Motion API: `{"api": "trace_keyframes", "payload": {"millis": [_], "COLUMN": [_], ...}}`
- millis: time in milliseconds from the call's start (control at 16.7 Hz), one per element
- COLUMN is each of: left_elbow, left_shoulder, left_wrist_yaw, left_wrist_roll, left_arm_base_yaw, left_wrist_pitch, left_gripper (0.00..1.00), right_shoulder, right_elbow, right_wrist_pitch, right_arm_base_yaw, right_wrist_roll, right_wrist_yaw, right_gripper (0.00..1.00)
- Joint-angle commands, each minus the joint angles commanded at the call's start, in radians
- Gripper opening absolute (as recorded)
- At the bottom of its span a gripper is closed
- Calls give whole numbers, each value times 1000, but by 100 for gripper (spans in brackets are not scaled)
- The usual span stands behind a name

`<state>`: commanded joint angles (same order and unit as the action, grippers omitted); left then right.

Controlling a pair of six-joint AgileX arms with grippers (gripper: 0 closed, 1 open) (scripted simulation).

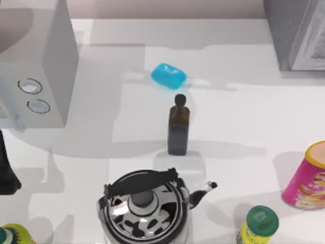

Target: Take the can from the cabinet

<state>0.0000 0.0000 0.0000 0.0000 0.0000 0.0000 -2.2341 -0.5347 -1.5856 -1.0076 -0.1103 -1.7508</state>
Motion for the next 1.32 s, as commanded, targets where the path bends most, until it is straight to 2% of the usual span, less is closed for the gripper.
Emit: {"api": "trace_keyframes", "payload": {"millis": [120,180,600,840,1320], "left_elbow": [0,0,0,0,0], "left_shoulder": [0,0,0,0,0], "left_wrist_yaw": [0,0,0,0,0], "left_wrist_roll": [0,0,0,0,0], "left_arm_base_yaw": [0,0,0,0,0], "left_wrist_pitch": [0,0,0,0,0], "left_gripper": [100,100,100,100,100], "right_shoulder": [0,-54,-4,1,1], "right_elbow": [0,-127,0,12,12], "right_wrist_pitch": [0,106,79,76,76], "right_arm_base_yaw": [0,10,78,86,86], "right_wrist_roll": [0,10,-79,-88,-88], "right_wrist_yaw": [0,163,92,85,85], "right_gripper": [0,0,0,0,60]}}
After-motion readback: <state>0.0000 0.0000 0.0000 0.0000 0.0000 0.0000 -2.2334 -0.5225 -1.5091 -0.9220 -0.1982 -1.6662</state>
